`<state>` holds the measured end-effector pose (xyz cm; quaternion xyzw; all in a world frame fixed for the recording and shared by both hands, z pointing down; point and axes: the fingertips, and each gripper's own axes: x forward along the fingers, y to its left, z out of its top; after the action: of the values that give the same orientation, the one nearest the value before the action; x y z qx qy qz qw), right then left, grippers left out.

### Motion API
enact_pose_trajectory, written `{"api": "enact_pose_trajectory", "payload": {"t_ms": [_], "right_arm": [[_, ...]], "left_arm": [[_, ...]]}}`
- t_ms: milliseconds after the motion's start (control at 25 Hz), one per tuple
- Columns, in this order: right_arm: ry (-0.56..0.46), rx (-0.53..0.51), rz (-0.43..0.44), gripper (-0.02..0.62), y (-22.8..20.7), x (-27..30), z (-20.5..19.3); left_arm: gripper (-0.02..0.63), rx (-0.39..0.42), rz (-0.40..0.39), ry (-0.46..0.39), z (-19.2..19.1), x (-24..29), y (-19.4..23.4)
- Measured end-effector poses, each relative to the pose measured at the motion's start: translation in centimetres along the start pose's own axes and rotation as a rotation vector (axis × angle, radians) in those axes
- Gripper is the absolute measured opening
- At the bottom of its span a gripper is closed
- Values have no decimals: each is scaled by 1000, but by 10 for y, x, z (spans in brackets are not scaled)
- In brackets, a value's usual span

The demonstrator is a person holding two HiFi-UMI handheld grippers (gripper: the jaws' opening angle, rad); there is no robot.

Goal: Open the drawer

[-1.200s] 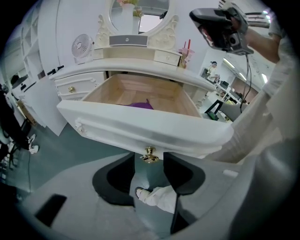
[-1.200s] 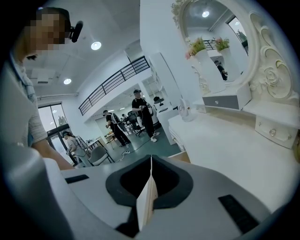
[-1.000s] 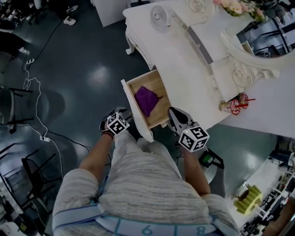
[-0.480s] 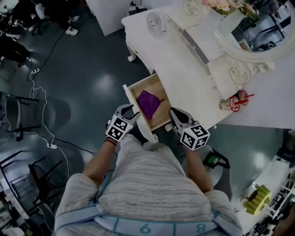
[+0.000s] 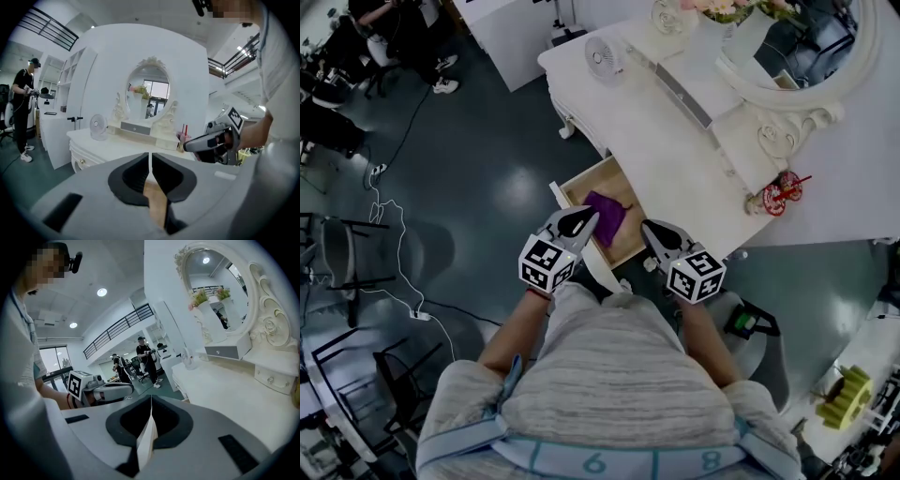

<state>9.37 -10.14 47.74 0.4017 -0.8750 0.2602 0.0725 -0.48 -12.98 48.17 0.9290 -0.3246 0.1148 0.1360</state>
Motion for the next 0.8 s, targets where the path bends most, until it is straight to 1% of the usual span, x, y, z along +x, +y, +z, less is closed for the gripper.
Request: {"api": "enact_pose_trajectory", "payload": {"t_ms": [120,240,440,800], "right_arm": [[-12,3,1,11,0,-5,1],[-12,-12,9,9,3,-8,2],[14,-72,11,9,7,-7,0],[9,-60,4,9,4,-11,0]], "left_arm": [[14,14,-12,-12,8,2,-7],[14,14,-29,-20,14,1,-12],[14,11,-39,-36,20,0,-17],[14,-4,-39,-27,15,-1,-24]]}}
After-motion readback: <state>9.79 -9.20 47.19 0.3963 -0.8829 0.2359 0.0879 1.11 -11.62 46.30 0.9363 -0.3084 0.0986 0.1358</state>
